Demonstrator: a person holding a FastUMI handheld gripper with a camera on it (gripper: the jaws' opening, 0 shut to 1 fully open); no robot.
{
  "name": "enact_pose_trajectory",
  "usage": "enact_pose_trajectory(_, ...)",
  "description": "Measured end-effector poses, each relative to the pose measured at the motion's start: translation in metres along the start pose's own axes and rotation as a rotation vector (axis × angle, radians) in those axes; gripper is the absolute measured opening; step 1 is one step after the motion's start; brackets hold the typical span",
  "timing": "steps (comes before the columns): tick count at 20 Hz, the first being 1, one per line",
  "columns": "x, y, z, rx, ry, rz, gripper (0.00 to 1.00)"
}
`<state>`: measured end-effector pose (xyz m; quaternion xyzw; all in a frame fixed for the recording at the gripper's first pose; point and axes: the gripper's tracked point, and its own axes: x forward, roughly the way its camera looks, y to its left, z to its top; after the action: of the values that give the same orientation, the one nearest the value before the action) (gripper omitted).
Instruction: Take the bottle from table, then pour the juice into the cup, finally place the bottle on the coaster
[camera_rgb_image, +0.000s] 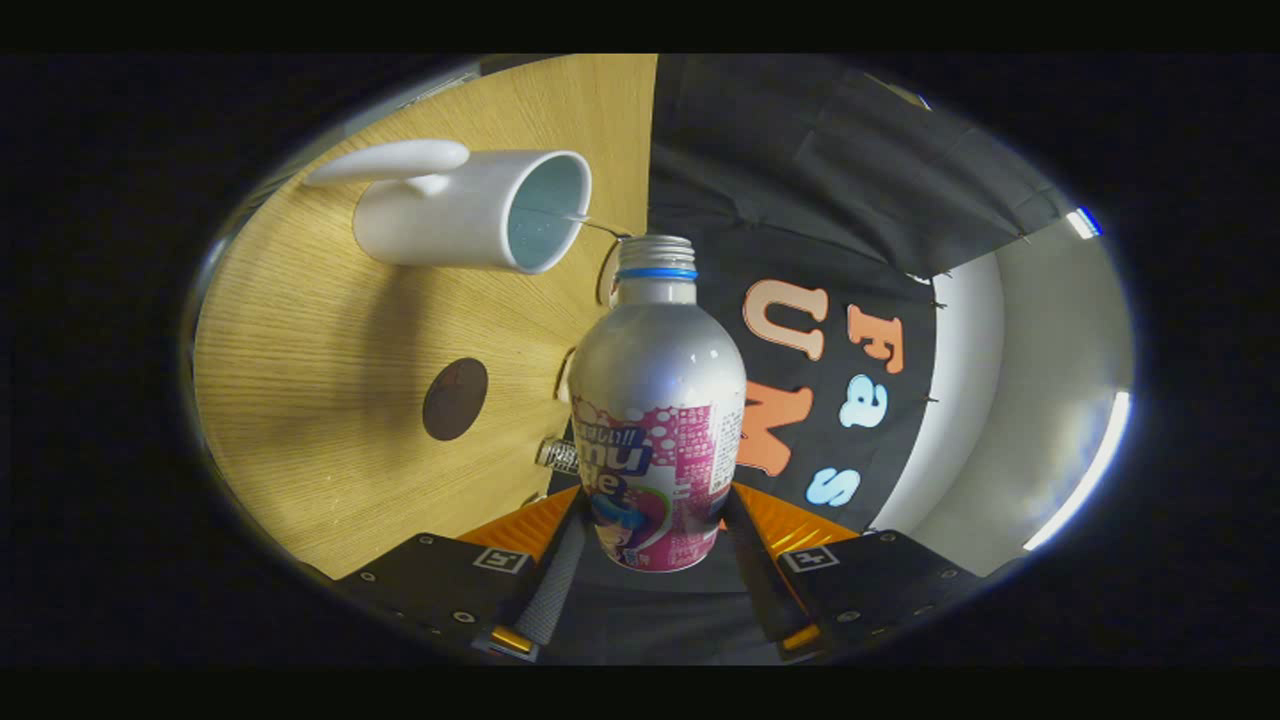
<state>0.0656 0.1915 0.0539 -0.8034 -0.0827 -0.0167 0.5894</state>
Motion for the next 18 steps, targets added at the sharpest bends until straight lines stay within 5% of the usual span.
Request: enact_pose_trajectory(18, 0.0002, -0.0021, 0.0017, -0.059, -0.013, 0.023, 0.76)
